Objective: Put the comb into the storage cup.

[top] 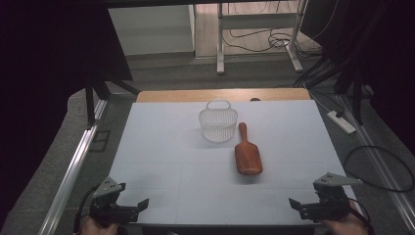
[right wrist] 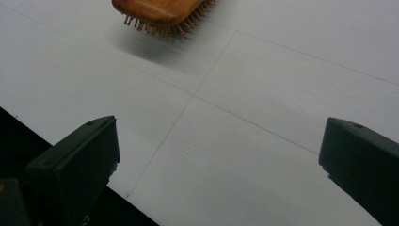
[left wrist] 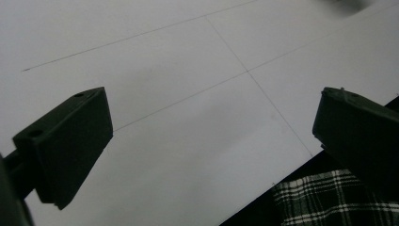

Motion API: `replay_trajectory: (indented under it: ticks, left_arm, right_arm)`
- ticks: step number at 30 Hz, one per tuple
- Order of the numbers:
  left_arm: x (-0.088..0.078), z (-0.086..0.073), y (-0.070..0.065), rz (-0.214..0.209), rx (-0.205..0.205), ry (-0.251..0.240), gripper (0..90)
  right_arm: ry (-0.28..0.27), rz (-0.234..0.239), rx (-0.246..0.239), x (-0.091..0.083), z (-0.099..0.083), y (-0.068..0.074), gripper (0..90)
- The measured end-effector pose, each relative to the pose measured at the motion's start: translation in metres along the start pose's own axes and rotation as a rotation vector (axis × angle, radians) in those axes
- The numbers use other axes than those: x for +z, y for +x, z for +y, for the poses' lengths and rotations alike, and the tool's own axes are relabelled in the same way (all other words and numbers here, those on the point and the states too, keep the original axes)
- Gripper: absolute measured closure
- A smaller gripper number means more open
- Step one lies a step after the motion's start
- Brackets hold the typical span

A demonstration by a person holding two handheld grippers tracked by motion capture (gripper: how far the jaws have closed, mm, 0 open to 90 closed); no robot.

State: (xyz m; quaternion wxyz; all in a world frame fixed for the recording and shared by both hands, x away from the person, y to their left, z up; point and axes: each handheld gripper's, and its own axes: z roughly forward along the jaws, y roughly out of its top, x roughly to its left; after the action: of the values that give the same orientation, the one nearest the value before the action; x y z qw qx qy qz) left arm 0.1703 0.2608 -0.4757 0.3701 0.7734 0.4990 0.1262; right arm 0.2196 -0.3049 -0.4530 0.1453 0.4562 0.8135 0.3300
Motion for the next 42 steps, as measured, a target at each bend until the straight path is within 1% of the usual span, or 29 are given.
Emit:
replay_trajectory:
  ticks: [4,7,9,10,12,16,20,25,26,28,31,33,36,38,42]
  left_arm:
    - [0.0,0.0,0.0,-0.008,0.002,0.001,0.0]
    - [0.0,0.001,-0.001,-0.003,0.017,-0.001,0.0]
    - [-0.001,0.001,-0.003,-0.005,0.02,-0.024,0.0]
    - [-0.001,0.001,-0.003,-0.012,0.017,-0.031,0.0]
    - [0.0,0.001,-0.004,-0.009,0.026,-0.016,0.0]
    - [0.001,0.002,-0.005,-0.01,0.031,-0.009,0.0]
    - [-0.001,0.001,-0.005,-0.002,0.038,-0.021,0.0]
    - [-0.001,0.001,-0.005,0.009,0.04,-0.022,0.0]
    - [-0.001,0.001,-0.005,0.015,0.044,-0.023,0.0]
    - [0.0,0.001,-0.005,0.012,0.043,-0.019,0.0]
    - [0.0,0.0,-0.005,0.009,0.044,-0.012,0.1]
    - [-0.001,0.0,-0.004,0.003,0.039,-0.02,0.2]
    - [-0.001,-0.001,-0.004,0.002,0.035,-0.026,0.5]
    - [-0.002,-0.002,-0.004,0.0,0.032,-0.029,0.7]
    - [-0.001,-0.002,-0.004,-0.001,0.034,-0.024,1.4]
  right_arm:
    - [-0.002,0.003,-0.005,0.0,0.0,0.001,0.0]
    - [-0.006,0.001,-0.005,-0.001,-0.001,0.001,0.0]
    - [-0.006,0.002,-0.004,-0.001,-0.001,0.001,0.0]
    - [-0.006,0.001,-0.004,-0.001,-0.001,0.001,0.0]
    - [-0.005,0.002,-0.003,-0.001,-0.001,0.001,0.0]
    - [-0.005,0.003,-0.007,-0.001,0.0,0.001,0.0]
    - [-0.007,0.004,-0.009,-0.001,0.0,0.001,0.0]
    - [-0.006,0.01,-0.011,-0.001,0.0,0.001,0.0]
    - [-0.005,0.011,-0.014,-0.001,0.0,0.001,0.0]
    - [0.0,0.005,-0.027,-0.001,0.001,0.001,0.0]
    - [-0.015,0.021,-0.014,-0.002,0.004,0.0,0.0]
    - [-0.027,0.034,-0.019,-0.004,0.009,-0.001,0.0]
    - [-0.028,0.036,-0.03,-0.003,0.011,-0.001,0.0]
    - [-0.014,0.045,-0.036,0.0,0.014,-0.001,0.0]
    - [-0.026,0.056,-0.037,0.002,0.017,-0.001,0.0]
